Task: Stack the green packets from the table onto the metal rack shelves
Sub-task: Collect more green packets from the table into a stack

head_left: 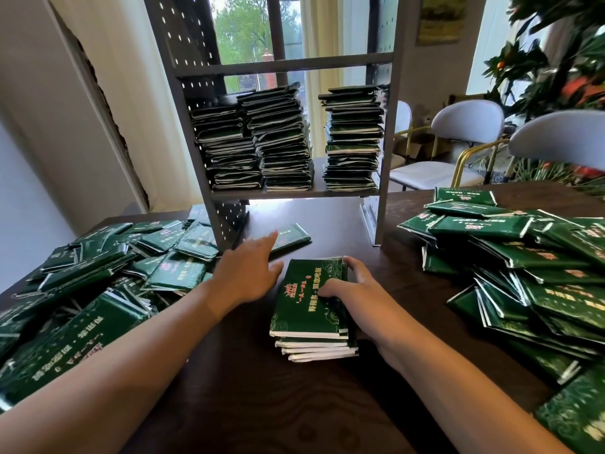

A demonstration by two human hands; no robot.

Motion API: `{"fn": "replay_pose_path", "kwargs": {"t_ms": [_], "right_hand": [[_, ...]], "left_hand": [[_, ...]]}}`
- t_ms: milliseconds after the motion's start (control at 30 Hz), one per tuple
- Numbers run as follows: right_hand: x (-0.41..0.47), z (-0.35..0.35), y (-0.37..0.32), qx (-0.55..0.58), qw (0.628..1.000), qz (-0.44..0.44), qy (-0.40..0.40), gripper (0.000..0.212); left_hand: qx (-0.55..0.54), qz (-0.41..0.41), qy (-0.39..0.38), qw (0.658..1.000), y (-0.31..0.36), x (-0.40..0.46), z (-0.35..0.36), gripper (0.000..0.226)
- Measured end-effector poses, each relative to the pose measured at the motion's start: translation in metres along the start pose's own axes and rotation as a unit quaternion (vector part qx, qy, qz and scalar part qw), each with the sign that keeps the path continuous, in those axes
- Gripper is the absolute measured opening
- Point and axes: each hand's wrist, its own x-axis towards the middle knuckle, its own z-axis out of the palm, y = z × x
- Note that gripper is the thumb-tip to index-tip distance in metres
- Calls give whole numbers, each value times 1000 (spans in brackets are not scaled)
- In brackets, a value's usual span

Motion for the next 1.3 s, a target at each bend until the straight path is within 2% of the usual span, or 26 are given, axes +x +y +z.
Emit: {"fn": "replay_pose_path", "kwargs": {"t_ms": [67, 200, 300, 433, 533, 667, 800, 1033, 1167, 1300], "right_hand": [[1, -1, 0, 4, 1000, 6, 0, 75], [6, -2, 2, 14, 1000, 7, 3, 73], [5, 0, 6, -15, 1000, -12, 8, 80], [2, -2, 4, -30, 999, -14, 19, 99], [2, -1, 3, -30, 999, -15, 15, 90], [4, -2, 4, -29, 999, -11, 19, 76], [2, -3, 2, -19, 999, -4, 29, 68], [0, -3, 1, -10, 1000, -2, 18, 66], [-1, -3, 0, -27, 999, -6, 19, 73], [-3, -2, -1, -33, 999, -10, 24, 91]], "left_hand": [[15, -17, -55, 998, -4, 3, 5, 62], [67, 43, 6, 997, -2, -13, 2, 50], [80, 81, 28, 993, -1, -36, -4, 39], [120, 89, -36, 988, 4, -75, -17, 31], [124, 87, -72, 986, 10, -99, -35, 35], [74, 56, -53, 994, 13, -101, -47, 44], [65, -29, -121, 990, 0, -87, -41, 73], [-5, -105, -176, 979, -3, -89, -48, 83], [-60, -110, -160, 979, -2, -90, -55, 70], [-126, -94, -129, 979, -4, -90, -60, 54]]}}
